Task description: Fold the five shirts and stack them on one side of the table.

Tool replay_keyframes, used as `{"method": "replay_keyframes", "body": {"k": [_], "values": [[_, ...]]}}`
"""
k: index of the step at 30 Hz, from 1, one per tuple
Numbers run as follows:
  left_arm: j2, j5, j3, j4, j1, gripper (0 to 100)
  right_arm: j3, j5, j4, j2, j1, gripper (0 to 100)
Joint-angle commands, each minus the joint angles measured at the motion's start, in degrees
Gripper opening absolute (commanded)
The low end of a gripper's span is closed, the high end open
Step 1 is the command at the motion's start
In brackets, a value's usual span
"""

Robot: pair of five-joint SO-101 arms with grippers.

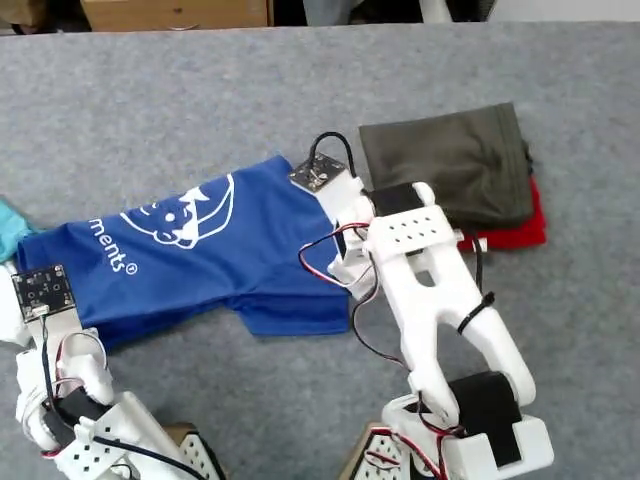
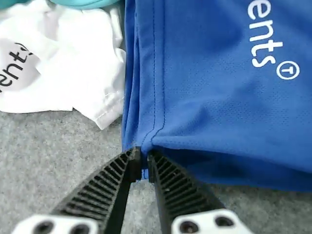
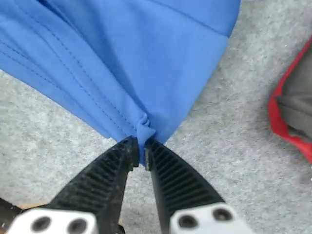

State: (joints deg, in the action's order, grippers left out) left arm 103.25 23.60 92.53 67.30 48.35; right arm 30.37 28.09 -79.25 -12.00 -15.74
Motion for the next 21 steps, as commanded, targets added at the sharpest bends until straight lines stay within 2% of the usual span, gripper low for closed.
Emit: {"method": "replay_keyframes", "body": {"k": [1, 8, 14, 16, 21], "values": [[0.09, -1.41, -0.22, -2.73, 0.66, 3, 0.57, 2.37, -1.41, -2.15, 0.44, 1.2], [0.09, -1.32, 0.66, -3.69, 0.66, 3, 4.26, 3.69, -1.05, -2.15, 0.44, 1.2], [0.09, -1.05, 0.48, -3.16, 0.66, 3, 5.76, 3.43, 3.34, -1.63, 0.44, 1.3], [0.09, -0.97, 0.22, -2.46, 0.75, 4, 5.76, 3.25, 3.08, -1.98, 0.44, 4.4], [0.09, 1.32, -6.73, 4.13, 0.75, 15, 4.35, 3.69, -0.26, -2.07, 0.44, 17.5]]}}
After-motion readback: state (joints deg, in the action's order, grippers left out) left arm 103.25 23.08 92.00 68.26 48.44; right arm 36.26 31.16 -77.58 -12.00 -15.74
